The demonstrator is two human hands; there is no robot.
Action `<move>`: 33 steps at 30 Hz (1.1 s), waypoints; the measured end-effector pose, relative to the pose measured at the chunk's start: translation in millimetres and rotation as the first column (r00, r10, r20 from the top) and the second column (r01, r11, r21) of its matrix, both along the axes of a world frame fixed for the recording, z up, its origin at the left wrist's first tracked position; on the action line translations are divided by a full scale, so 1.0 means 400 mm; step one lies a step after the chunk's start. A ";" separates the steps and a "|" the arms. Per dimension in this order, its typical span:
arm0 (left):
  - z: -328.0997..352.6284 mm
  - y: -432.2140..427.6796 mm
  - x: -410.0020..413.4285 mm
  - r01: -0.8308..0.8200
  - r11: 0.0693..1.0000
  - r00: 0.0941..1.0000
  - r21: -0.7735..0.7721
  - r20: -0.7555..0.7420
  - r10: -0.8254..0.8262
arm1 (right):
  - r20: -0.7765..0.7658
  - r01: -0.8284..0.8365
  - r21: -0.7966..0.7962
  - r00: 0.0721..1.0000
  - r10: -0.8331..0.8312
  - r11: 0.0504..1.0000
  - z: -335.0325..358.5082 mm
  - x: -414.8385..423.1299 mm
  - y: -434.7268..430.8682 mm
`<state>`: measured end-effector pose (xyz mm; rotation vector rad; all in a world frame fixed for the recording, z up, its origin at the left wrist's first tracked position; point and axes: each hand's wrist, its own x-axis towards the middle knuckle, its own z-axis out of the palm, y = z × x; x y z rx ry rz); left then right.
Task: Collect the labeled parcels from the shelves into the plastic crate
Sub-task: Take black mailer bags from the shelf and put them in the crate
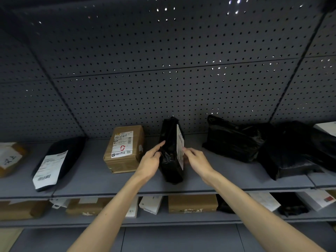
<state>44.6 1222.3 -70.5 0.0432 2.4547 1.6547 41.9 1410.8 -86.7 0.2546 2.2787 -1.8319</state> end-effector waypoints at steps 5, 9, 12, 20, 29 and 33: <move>0.025 -0.007 0.005 -0.117 0.993 0.993 -0.028 0.015 0.118 | 0.114 0.030 -0.004 0.993 -0.029 1.000 -0.029 -0.012 -0.003; 0.015 -0.026 -0.003 -0.140 0.981 0.989 -0.135 0.031 0.145 | 0.154 0.016 -0.113 0.988 0.002 0.993 -0.035 -0.017 -0.031; 0.002 -0.027 -0.008 -0.170 0.979 0.980 -0.116 0.084 0.180 | 0.127 0.051 -0.150 0.991 -0.032 0.987 -0.032 -0.012 -0.038; -0.056 0.059 0.019 -0.037 0.999 0.988 0.010 0.153 0.035 | -0.018 0.131 0.018 0.991 -0.131 0.991 -0.066 0.022 0.080; -0.091 0.077 0.019 -0.047 0.995 0.991 -0.084 0.121 0.057 | -0.063 0.084 0.086 0.995 -0.079 0.993 -0.091 0.026 0.096; -0.092 0.083 0.028 -0.076 0.995 0.990 -0.070 0.114 0.084 | -0.078 0.091 0.071 0.993 -0.085 0.993 -0.091 0.035 0.096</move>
